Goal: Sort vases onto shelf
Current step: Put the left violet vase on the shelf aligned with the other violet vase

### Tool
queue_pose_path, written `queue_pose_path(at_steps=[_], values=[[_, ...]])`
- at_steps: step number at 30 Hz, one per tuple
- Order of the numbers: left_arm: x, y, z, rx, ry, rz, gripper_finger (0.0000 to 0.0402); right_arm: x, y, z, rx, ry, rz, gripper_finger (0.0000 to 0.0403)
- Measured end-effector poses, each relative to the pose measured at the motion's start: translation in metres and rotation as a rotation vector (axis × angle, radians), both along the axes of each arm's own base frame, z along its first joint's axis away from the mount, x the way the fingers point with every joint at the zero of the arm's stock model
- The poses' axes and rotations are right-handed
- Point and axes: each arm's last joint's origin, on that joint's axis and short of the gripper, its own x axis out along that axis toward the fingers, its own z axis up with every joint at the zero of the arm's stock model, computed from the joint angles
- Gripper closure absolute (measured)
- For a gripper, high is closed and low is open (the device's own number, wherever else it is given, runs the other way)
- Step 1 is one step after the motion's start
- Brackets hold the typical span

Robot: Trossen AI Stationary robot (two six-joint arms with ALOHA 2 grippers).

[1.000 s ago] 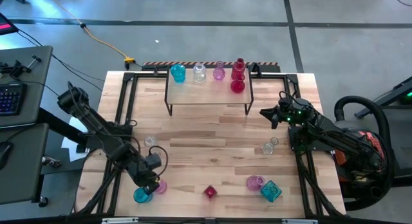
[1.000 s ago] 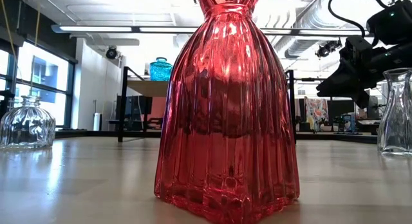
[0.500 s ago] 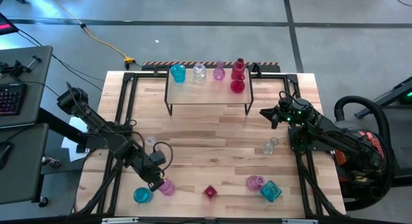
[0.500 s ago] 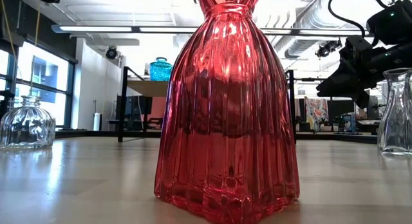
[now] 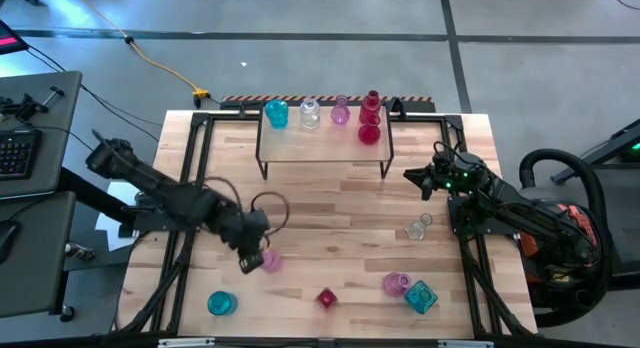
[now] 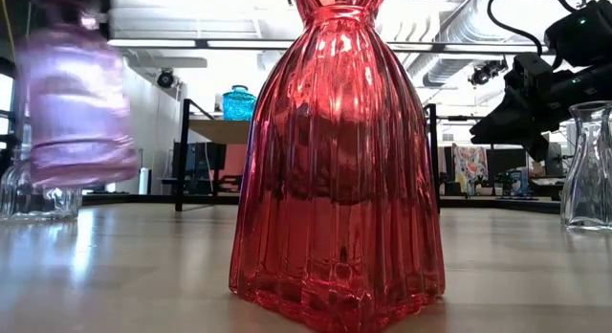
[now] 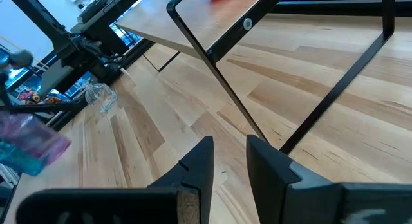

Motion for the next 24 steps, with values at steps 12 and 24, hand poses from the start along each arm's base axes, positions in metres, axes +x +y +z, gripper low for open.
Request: queue_pose_path(at_steps=[12,24], values=[[0.026,0.078,0.056,0.175,-0.193,-0.085,0.0380,0.000,0.000,0.000,-0.004,0.001,0.001,0.0329],[0.028,0.138,0.106,0.426,-0.353,-0.129,0.0380,0.000,0.000,0.000,-0.004,0.002,0.002,0.0329]])
